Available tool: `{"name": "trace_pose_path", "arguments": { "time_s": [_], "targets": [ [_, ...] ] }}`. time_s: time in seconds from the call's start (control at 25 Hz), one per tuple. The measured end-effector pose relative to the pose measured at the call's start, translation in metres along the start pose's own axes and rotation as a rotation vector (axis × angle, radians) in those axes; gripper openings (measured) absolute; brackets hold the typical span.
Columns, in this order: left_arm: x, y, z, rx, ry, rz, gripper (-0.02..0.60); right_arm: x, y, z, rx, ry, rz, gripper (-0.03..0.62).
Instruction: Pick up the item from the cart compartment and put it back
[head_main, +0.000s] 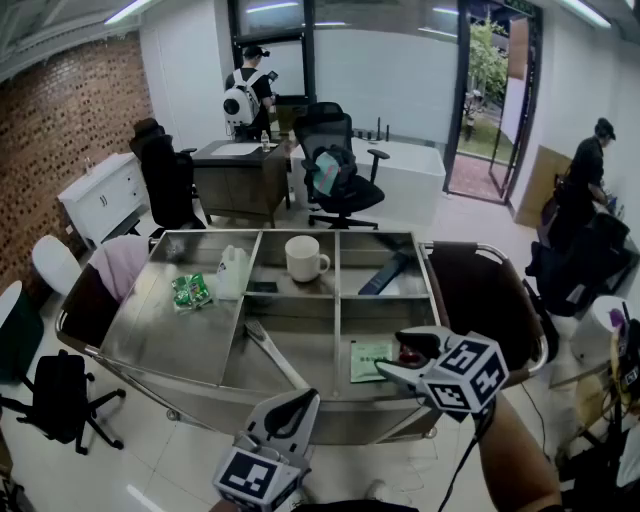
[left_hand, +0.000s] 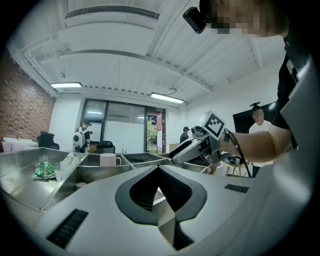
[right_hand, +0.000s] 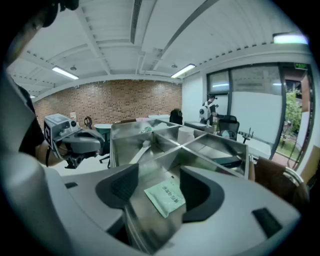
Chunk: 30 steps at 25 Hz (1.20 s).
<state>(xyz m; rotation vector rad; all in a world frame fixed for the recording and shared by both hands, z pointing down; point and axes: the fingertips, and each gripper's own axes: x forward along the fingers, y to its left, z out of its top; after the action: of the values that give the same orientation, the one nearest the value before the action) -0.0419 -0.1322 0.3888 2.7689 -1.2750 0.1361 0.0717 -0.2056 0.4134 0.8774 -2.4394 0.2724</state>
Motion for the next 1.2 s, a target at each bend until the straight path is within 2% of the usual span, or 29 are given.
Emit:
{"name": "trace_pose_path", "arguments": {
  "time_s": [0.08,0.36,0.64,0.92,1.2],
  "targets": [
    [0.003,0.004,0.003,-0.002,-0.006,0.001,0.0,0.014,-0.006,-0.005,-0.006,0.057,0.035,0.316],
    [0.015,0.024,0.017,-0.031,-0.038,0.021,0.0,0.061,-0.026,-0.026,-0.066,0.234,0.099,0.318],
    [0.031,0.038,0.026,-0.015,-0.046,0.032,0.0,0.083,-0.014,-0.059,-0.141,0.381,0.198,0.318],
    [0.04,0.038,0.022,-0.024,-0.034,0.026,0.0,0.097,-0.008,-0.085,-0.201,0.474,0.206,0.316],
    [0.041,0.037,0.022,-0.028,-0.034,0.024,0.0,0.101,-0.007,-0.079,-0.214,0.471,0.201,0.313]
  ]
}}
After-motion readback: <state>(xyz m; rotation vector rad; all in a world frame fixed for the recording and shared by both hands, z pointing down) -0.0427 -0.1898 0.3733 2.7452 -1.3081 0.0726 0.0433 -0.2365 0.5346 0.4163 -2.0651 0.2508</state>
